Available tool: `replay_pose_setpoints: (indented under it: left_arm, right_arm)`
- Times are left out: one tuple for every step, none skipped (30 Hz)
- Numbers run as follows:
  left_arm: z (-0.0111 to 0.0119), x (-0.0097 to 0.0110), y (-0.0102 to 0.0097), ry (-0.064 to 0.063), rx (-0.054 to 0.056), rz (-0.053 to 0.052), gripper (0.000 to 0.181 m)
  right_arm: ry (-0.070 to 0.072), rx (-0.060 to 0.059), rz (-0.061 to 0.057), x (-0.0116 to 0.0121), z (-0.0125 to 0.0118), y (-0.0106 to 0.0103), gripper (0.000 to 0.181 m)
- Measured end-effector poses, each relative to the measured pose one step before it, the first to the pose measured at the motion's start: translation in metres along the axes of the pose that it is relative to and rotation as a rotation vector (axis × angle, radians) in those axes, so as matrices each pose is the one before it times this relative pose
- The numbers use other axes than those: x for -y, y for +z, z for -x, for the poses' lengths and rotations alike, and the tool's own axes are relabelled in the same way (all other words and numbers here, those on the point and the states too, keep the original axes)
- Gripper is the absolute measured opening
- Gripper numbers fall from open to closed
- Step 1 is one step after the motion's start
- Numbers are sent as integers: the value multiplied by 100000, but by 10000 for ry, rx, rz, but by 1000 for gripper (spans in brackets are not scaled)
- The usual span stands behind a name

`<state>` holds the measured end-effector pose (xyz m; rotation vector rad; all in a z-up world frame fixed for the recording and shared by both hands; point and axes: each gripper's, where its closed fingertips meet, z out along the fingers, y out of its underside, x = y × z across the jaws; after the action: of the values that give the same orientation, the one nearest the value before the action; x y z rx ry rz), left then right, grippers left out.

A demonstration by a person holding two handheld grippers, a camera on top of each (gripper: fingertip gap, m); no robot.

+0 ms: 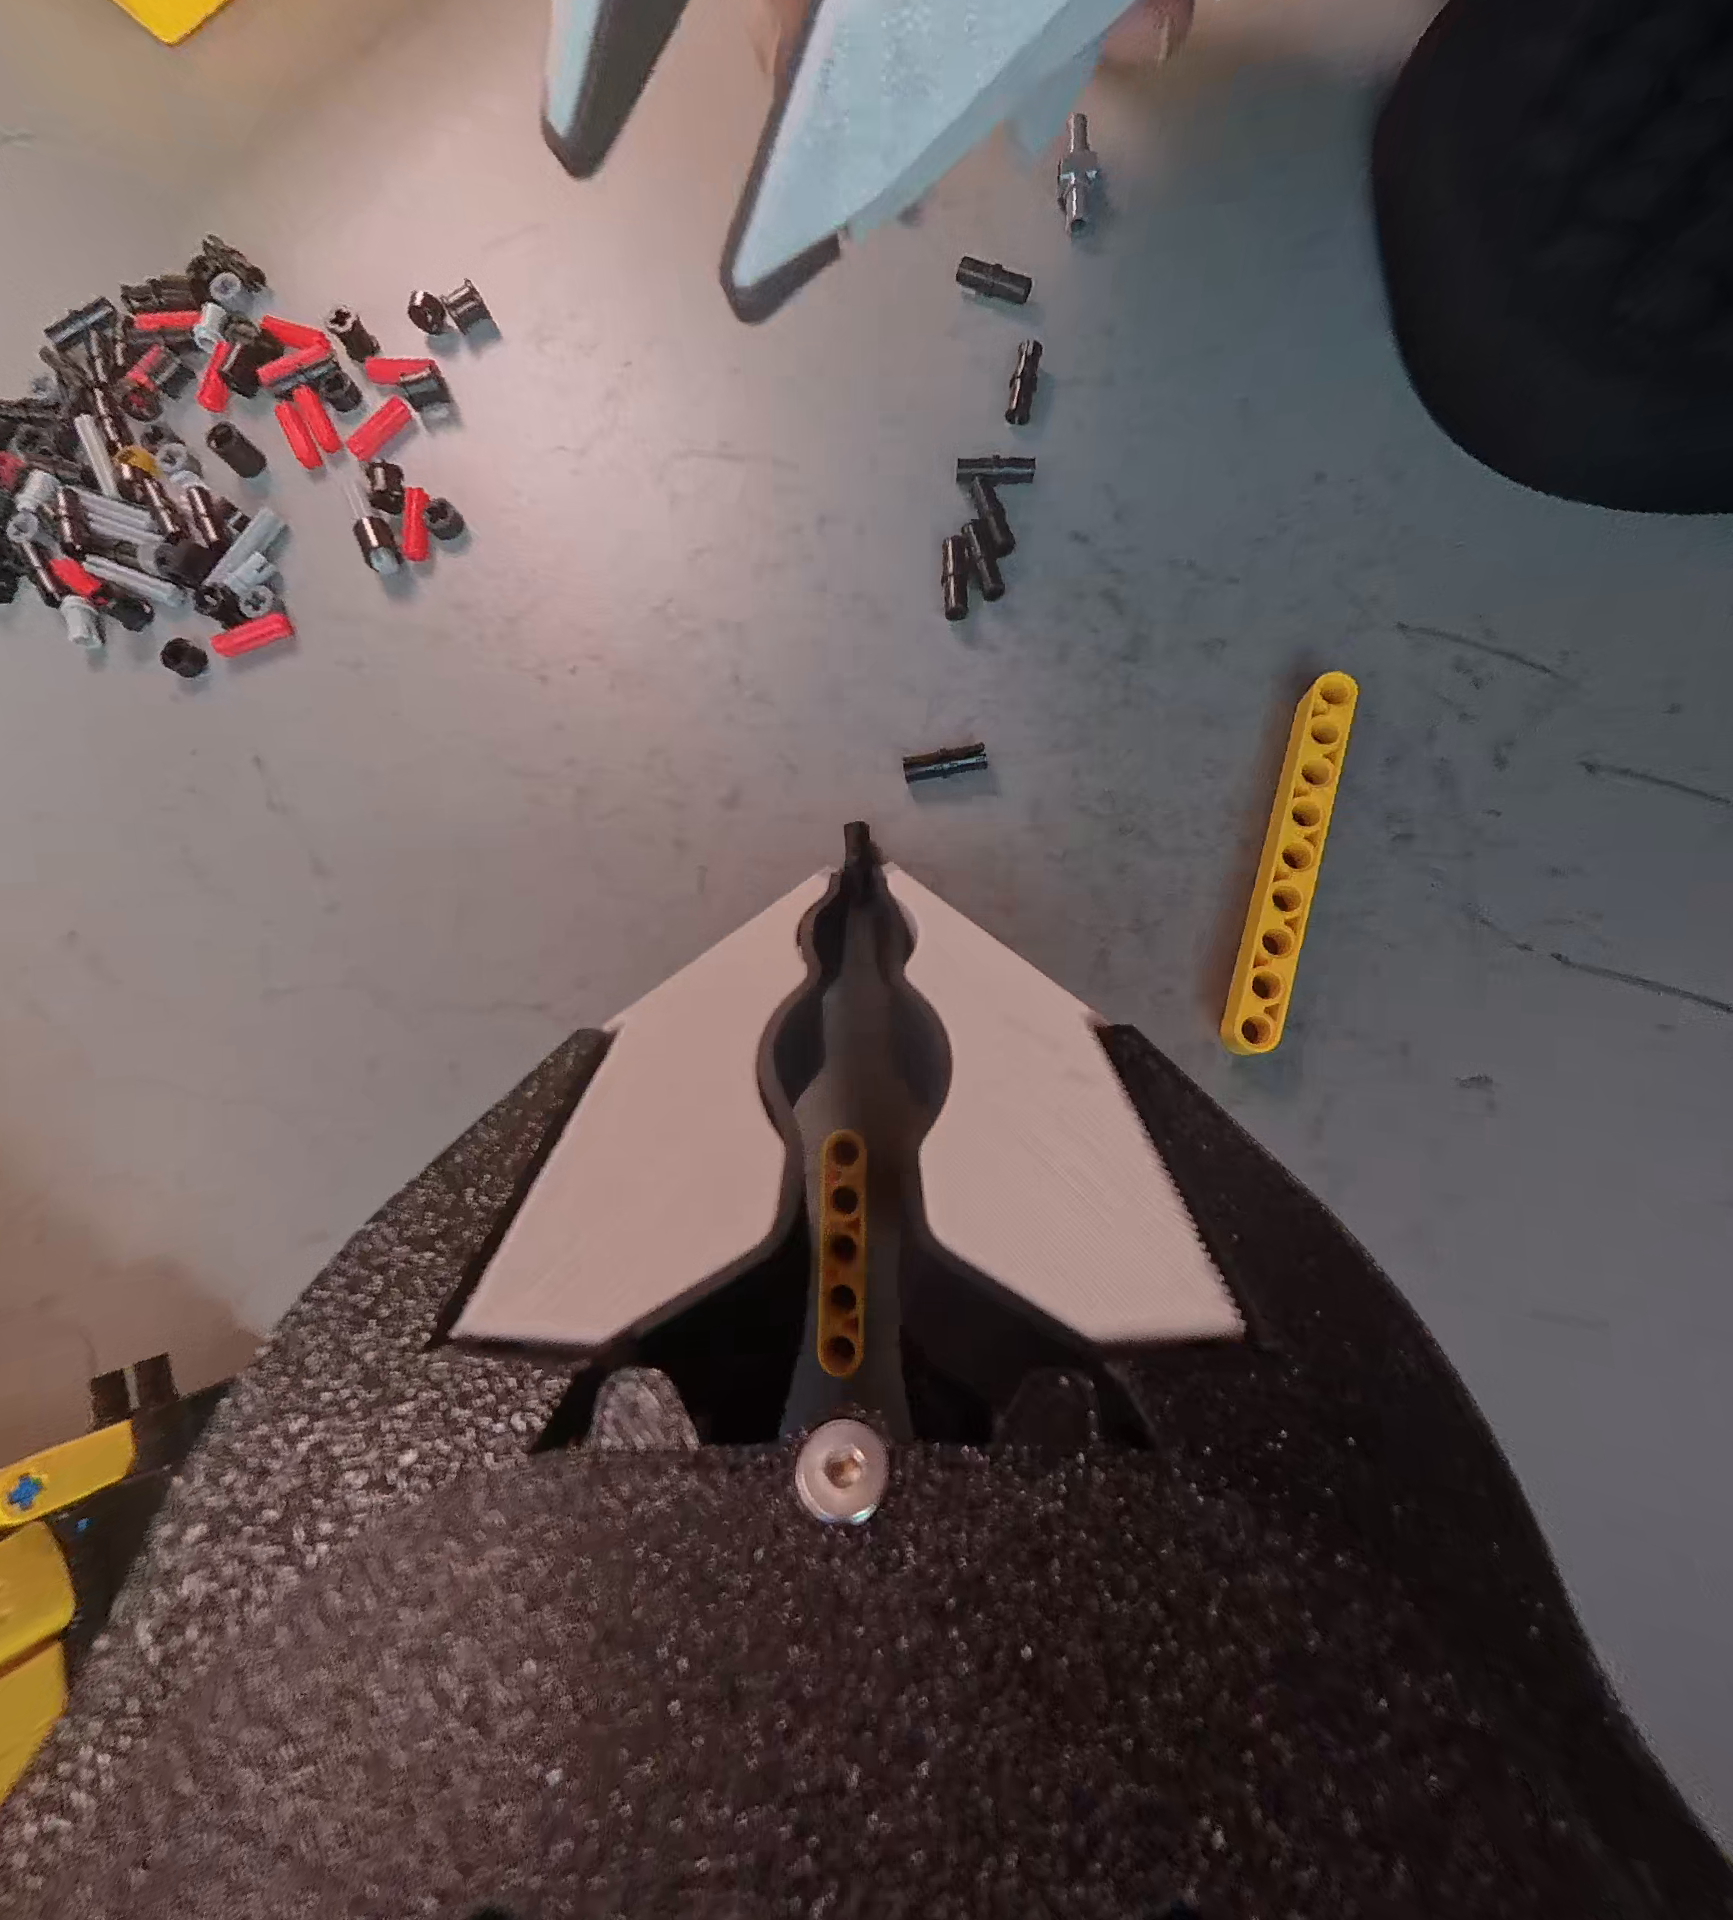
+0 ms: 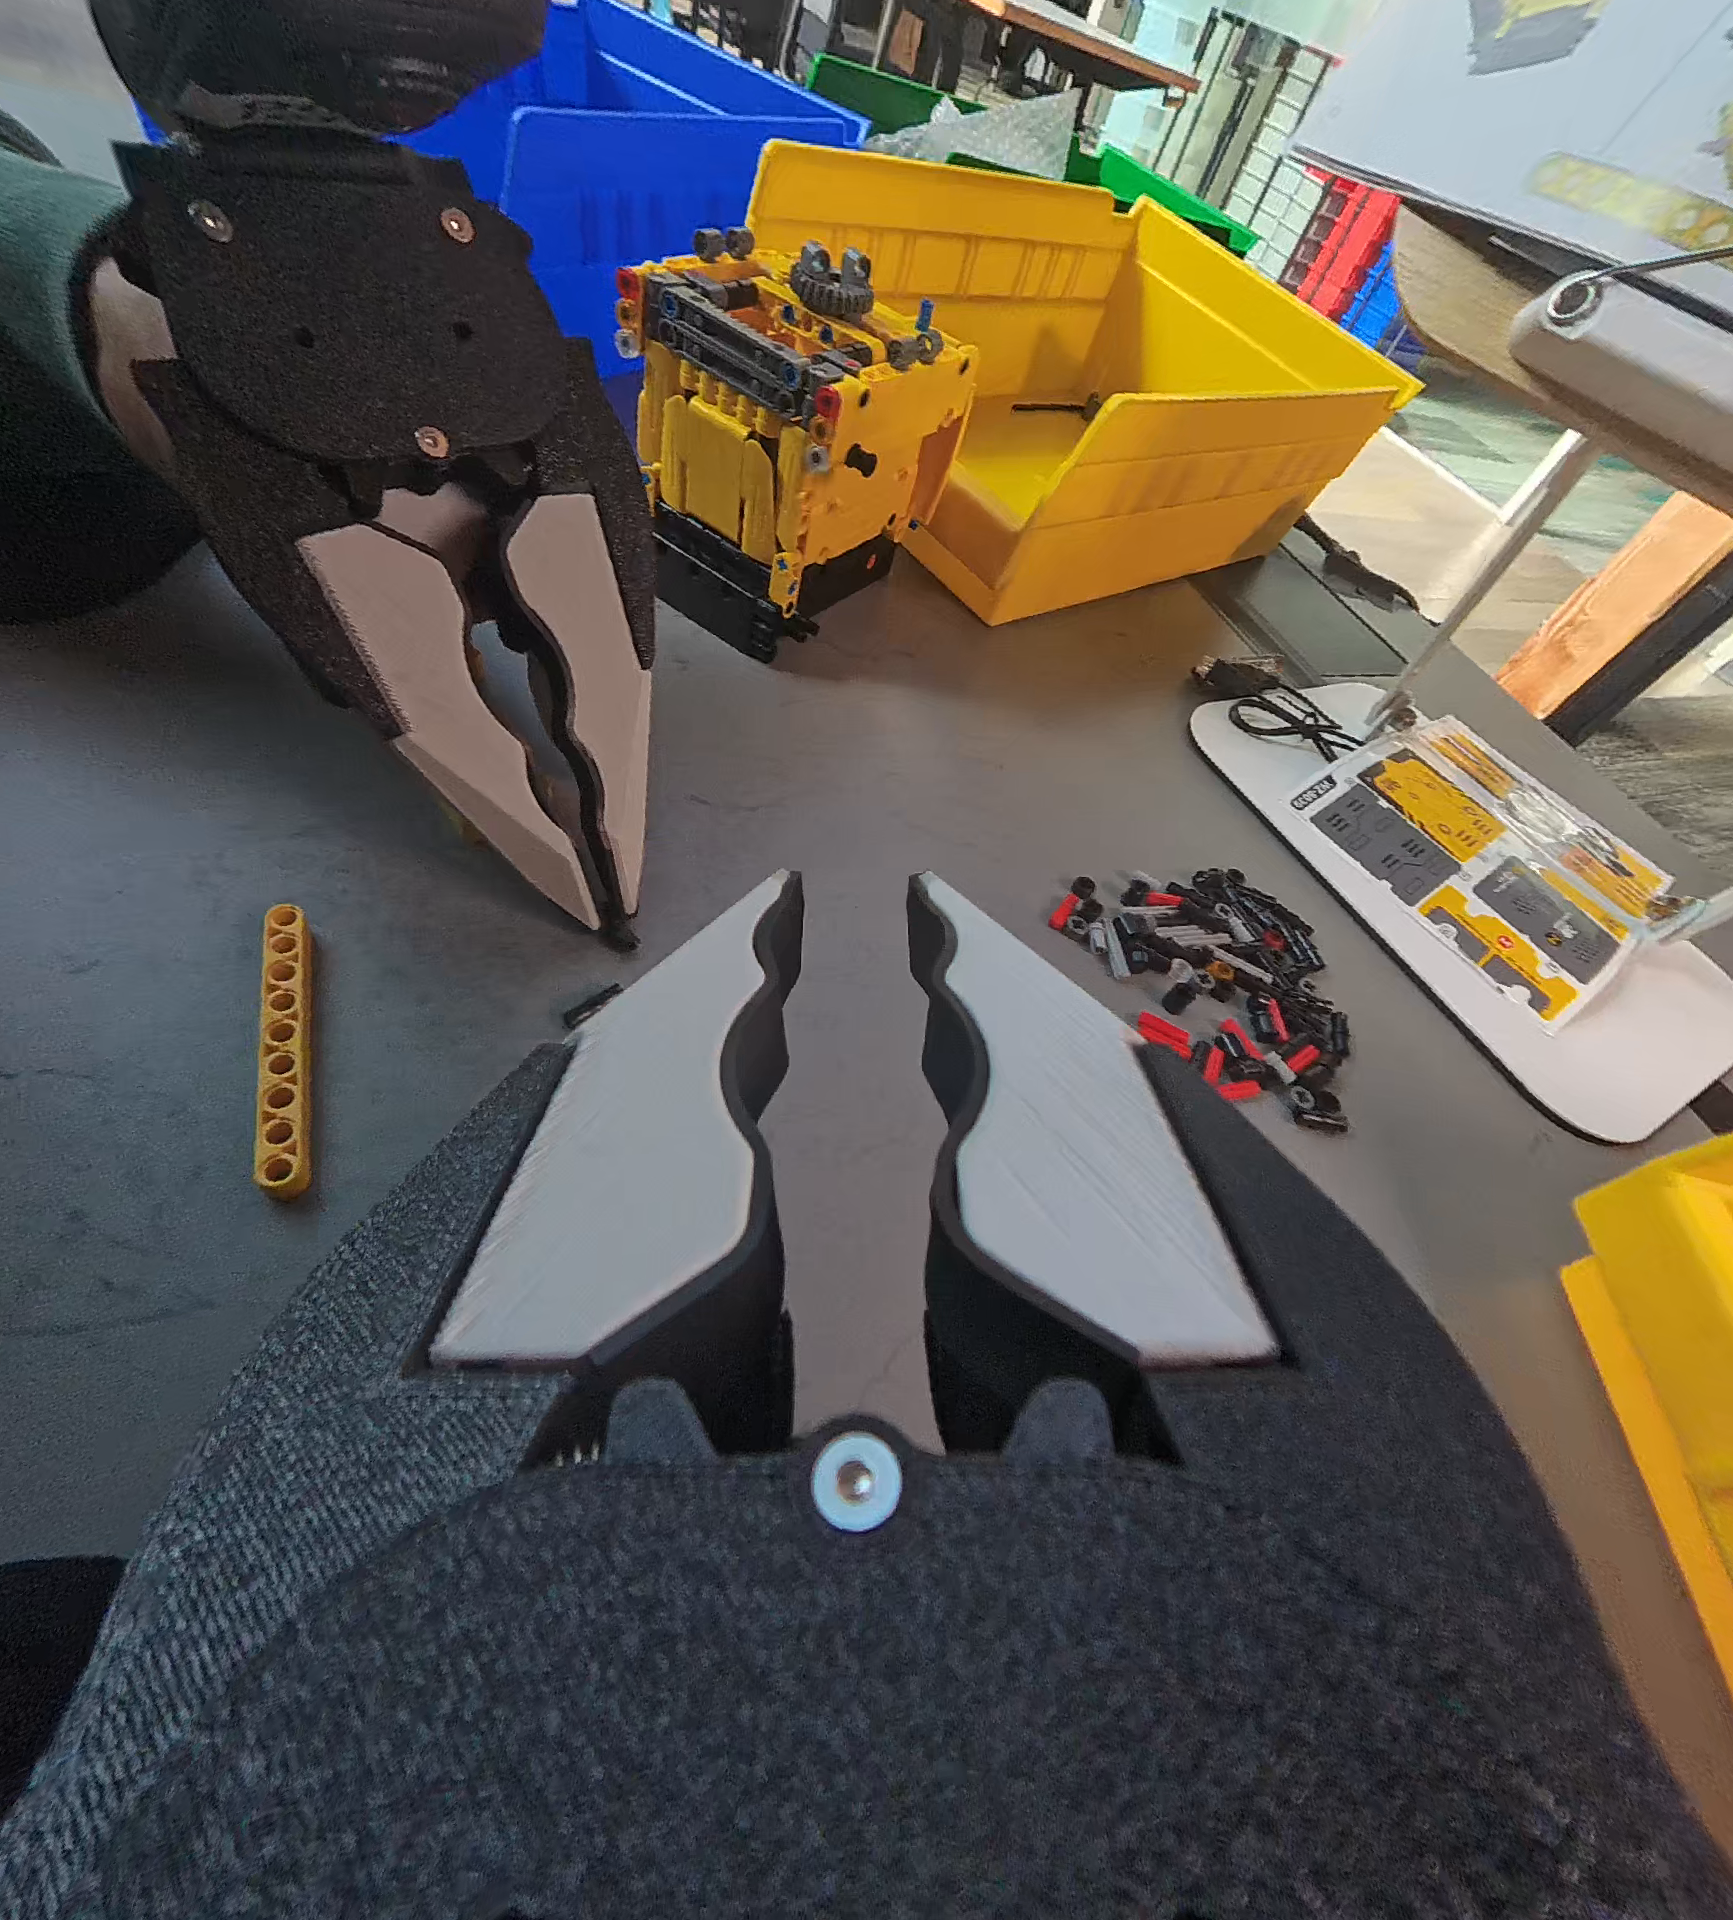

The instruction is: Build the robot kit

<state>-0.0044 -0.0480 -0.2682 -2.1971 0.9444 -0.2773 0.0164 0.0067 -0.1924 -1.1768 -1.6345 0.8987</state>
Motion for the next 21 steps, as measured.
replay_pose_setpoints:
  left_arm:
    - [168,134,-146,151,158,-130,3]
    - [-140,645,-434,54,-74,-469,3]
    - [-522,1314,-783,-35,-361,-859,3]
    - [-342,1626,-926,-119,-239,-962,3]
    - [-152,1526,-879,-110,-114,-841,3]
    - [-264,1416,-781,-2,-144,-785,3]
    - [-464,1350,-662,76,-198,-801,3]
    - [-571,1202,-523,67,-230,-752,3]
    - [-486,914,-335,1,-178,-596,3]
    - [-343,534,-152,-25,-124,-366,3]
    - [-267,127,5,7,-100,-111,3]
    - [-170,-114,101,62,-62,39,3]
    - [-183,-156,142,81,-59,46,3]
    - [-186,-140,150,32,-76,27,4]
    - [-160,-164,148,-22,-83,36,4]
    - [-127,-158,151,-29,-60,25,4]
    - [-131,-132,137,-31,-70,2,4]
    - [-101,-94,77,-34,-55,-12,4]
    - [-2,-32,31,-24,-14,-27,3]
    - [-13,-8,24,-20,-21,-15,3]
    - [-41,16,31,-19,-31,-24,4]
  right_arm:
    - [-22,341,-146,292,763,46,20]
    - [-52,374,-202,399,843,10,20]
    - [-11,373,-272,502,848,-39,20]
    - [71,392,-308,588,826,-70,20]
    - [144,406,-344,652,813,-96,20]
    - [195,378,-358,692,728,-86,20]
    - [216,355,-357,722,638,-59,20]
    - [214,298,-317,651,531,-11,20]
    - [192,222,-233,487,385,22,20]
    - [155,156,-164,312,287,50,20]
    - [118,115,-109,149,225,43,20]
    - [92,106,-69,48,201,58,19]
    - [80,106,-31,-33,194,56,18]
    - [69,128,-17,-53,216,46,16]
    - [73,121,-36,-7,211,48,14]
    - [57,91,-27,-10,157,41,12]
    - [25,52,14,-74,102,37,9]
    - [-14,34,49,-124,63,9,8]
    - [-4,-8,18,-59,-38,-46,8]
    - [42,27,18,-37,-4,-28,7]
    - [28,42,-9,19,31,-33,7]
